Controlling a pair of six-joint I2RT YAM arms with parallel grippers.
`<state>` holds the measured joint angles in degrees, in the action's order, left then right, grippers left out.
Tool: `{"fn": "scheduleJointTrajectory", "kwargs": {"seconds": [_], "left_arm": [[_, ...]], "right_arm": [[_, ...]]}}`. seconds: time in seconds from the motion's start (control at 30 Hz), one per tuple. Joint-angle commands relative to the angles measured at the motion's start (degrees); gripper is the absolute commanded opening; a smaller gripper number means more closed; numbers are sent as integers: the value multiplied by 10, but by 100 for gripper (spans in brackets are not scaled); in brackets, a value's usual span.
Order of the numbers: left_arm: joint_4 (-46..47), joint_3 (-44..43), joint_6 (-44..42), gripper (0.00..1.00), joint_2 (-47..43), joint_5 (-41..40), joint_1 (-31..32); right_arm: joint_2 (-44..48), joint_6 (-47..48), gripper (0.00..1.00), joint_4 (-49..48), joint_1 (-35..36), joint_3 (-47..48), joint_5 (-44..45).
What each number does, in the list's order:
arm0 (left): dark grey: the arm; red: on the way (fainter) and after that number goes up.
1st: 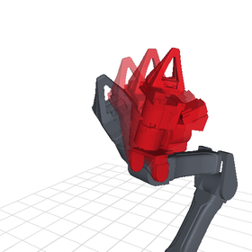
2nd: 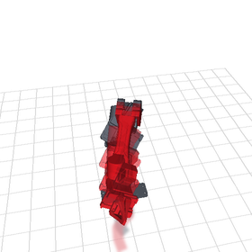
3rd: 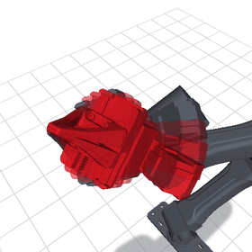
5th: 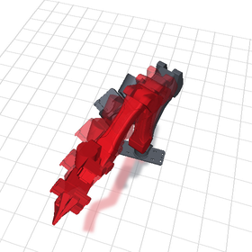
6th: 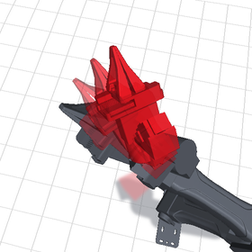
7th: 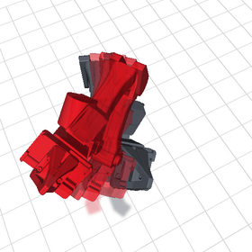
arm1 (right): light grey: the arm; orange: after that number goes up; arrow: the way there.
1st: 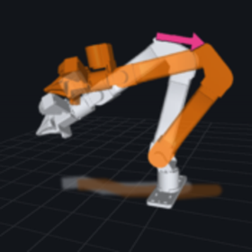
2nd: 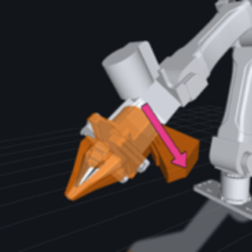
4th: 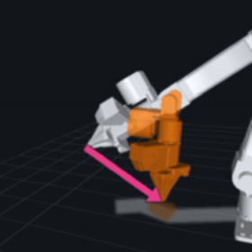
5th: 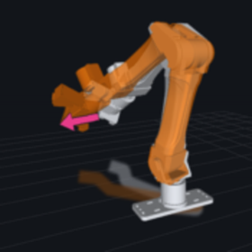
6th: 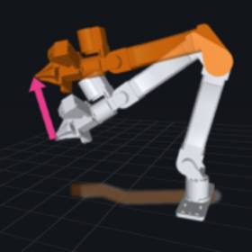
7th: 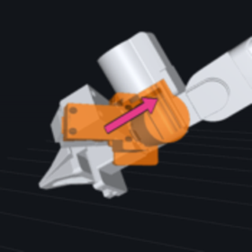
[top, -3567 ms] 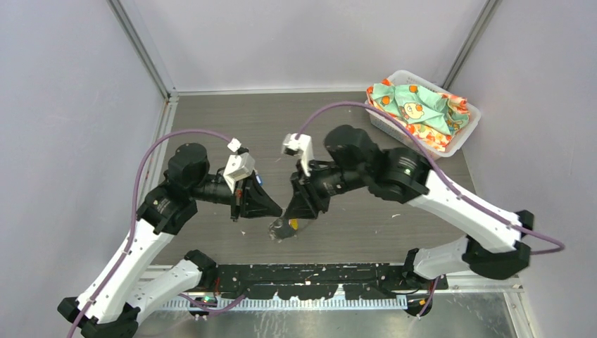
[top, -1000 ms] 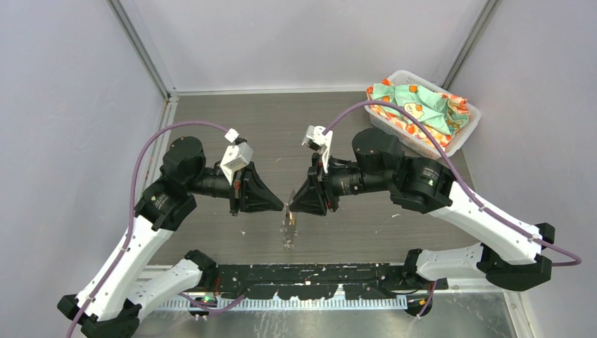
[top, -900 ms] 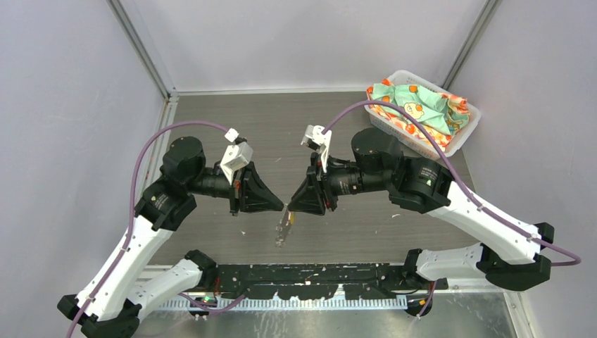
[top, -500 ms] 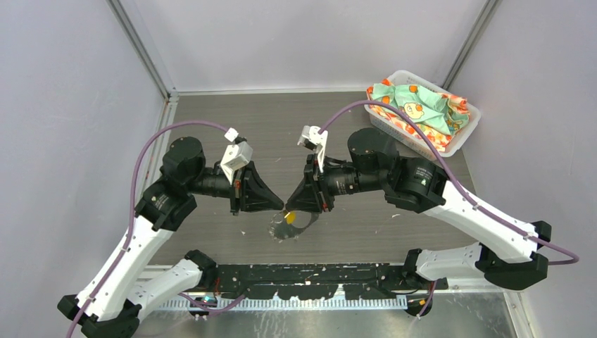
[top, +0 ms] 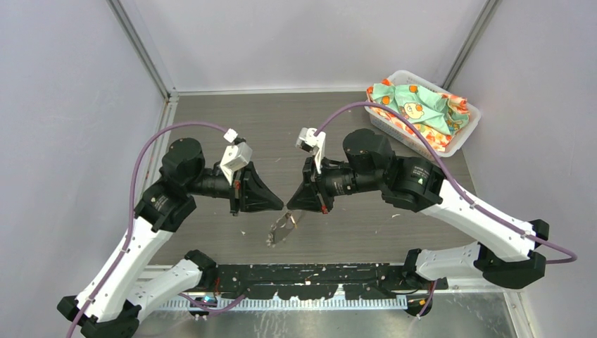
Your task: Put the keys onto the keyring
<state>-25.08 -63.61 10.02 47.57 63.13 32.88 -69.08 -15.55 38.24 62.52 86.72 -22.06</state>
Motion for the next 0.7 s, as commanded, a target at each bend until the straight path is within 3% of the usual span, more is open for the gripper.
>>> {"fn": "scheduleJointTrajectory", "kwargs": {"seconds": [0.0, 0.13, 0.2, 0.27, 0.47, 0.67], "left_arm": [[9, 3, -11, 0, -10, 21, -2], [-18, -4, -30, 3, -5, 21, -1], [-39, -12, -45, 22, 3, 26, -1], [-61, -21, -63, 27, 13, 34, -1], [-184, -53, -174, 24, 43, 51, 0], [-177, -54, -174, 13, 45, 53, 0]], "right_arm": [[-8, 1, 1, -5, -1, 27, -3], [-17, -1, 1, -1, 0, 33, -10], [-25, 0, 1, 4, -1, 39, -17], [-34, 3, 1, 11, -1, 48, -26], [-53, 13, 1, 34, -1, 77, -41], [-69, 16, 1, 46, 0, 93, -61]]}}
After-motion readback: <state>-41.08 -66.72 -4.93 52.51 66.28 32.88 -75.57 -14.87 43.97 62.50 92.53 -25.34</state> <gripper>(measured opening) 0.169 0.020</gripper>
